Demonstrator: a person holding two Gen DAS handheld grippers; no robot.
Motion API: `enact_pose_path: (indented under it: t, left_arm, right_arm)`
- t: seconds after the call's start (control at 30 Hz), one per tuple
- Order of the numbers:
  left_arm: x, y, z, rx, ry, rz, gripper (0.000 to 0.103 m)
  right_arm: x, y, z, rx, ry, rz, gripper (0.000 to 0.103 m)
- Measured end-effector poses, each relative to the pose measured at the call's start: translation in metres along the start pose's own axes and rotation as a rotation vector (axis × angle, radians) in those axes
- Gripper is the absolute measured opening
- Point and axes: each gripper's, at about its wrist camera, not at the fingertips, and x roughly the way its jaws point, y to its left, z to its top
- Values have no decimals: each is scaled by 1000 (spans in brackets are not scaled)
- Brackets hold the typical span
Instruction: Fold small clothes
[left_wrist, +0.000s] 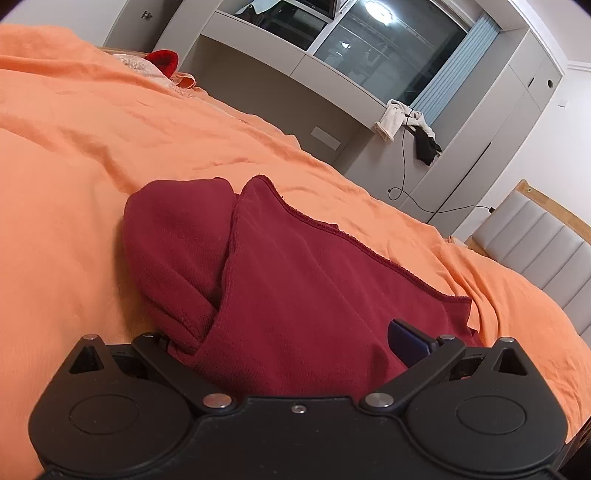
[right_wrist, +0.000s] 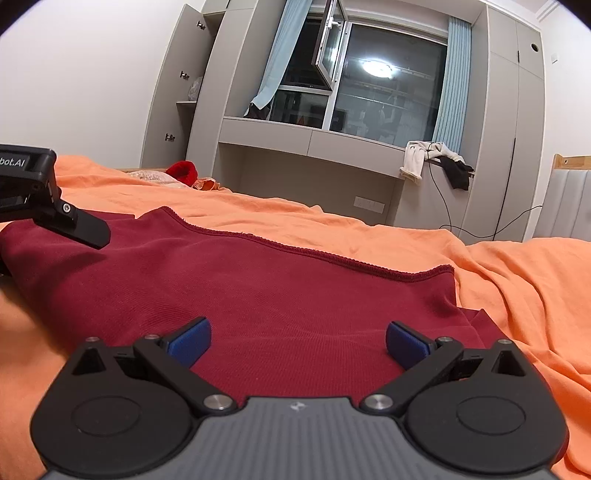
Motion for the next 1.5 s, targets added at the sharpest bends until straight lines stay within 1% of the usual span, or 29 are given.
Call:
enact_pose_path:
  t: [0.43,0.67,0.77,0.87,0.93,0.97,1.07,1.13,1.17,1.2,1.23,1.27,1.33,1.4,1.43,1.5]
  left_arm:
    - [0,-2,0,12,-4,10,102]
    - [7,-10,-4,90,-27,77,102]
    - [7,-7,-3,97,-32,82,102]
    - [4,-8,-7,108,-65,96,100]
    - [3,-12,-10,135,-91,136,91]
    - [3,-14,-11,141,-105,152,90]
    - [2,-14,-8,123,-127,180,79]
    - [1,-11,-5,105,-135,198,67]
    - [1,-10,-3,96,-138,209,63]
    - [2,-11,-1,93,-138,220,55]
    - [3,-12,1,94,-137,231,47]
    - [4,-14,4,98,-137,239,44]
    - [5,-22,8,109,-141,245,31]
    - [5,-33,13,133,-156,245,23]
    - [4,-38,16,149,-164,237,19]
    - [4,-52,22,199,-179,221,17]
  right_arm:
    - [-1,-1,0,-3,-6,-3,103]
    - [-1,-1,-1,-6,-9,-6,103]
    - [-1,-2,-2,-5,-14,-6,103]
    - [-1,-2,-2,-8,-16,-9,103]
    - [0,-3,-3,-10,-20,-14,103]
    - [0,-3,-3,-12,-22,-16,103]
    - [0,-5,-2,-10,-20,-12,103]
    - [-1,-7,-2,0,-15,9,103]
    - [-1,-9,-1,6,-12,23,103]
    - [-1,-13,0,15,-4,42,103]
    - [-1,-16,2,23,6,60,103]
    - [-1,-20,4,30,16,74,103]
    - [-2,-29,8,51,28,97,103]
    - [-4,-37,11,72,32,75,103]
    - [-6,-43,13,79,25,50,103]
    - [-12,-54,15,89,0,11,103]
